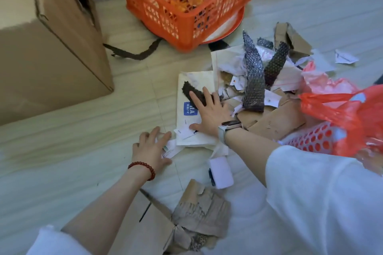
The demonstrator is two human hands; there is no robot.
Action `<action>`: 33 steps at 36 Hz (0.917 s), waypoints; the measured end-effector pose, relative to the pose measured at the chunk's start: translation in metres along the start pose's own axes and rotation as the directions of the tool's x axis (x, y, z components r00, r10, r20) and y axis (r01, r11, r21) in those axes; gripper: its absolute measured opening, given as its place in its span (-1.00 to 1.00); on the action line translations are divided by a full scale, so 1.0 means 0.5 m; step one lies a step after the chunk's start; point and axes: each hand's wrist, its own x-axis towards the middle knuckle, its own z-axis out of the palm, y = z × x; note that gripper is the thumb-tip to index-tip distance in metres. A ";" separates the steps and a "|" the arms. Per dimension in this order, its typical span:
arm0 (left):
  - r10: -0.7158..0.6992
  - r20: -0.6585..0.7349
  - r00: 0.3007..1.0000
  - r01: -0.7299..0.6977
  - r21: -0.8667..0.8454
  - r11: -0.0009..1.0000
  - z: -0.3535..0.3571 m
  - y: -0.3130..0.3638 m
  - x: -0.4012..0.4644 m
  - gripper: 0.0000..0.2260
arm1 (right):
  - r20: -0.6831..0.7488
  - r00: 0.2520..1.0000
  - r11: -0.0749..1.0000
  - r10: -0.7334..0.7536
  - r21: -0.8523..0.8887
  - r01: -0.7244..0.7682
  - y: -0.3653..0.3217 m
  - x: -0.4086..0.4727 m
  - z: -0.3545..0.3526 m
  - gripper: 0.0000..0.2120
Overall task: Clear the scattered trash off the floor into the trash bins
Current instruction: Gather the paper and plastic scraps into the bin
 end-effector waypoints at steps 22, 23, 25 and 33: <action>-0.078 -0.154 0.985 0.017 -0.362 0.932 0.022 -0.031 -0.003 -0.84 | 0.043 0.986 0.978 -0.161 0.144 0.153 -0.059 -0.049 0.040 -0.69; -0.116 -0.155 0.981 0.042 -0.412 0.910 0.020 -0.033 -0.004 -0.84 | 0.058 0.980 0.965 -0.193 0.192 0.178 -0.059 -0.050 0.042 -0.76; -0.196 -0.171 0.966 0.089 -0.490 0.867 0.015 -0.040 -0.010 -0.83 | 0.058 0.982 0.926 -0.181 0.346 0.151 -0.055 -0.052 0.035 -0.92; -0.212 -0.243 0.947 0.060 -0.512 0.857 0.000 -0.065 -0.043 -0.62 | -0.068 0.982 0.693 0.175 0.718 -0.074 -0.017 -0.053 -0.005 -0.84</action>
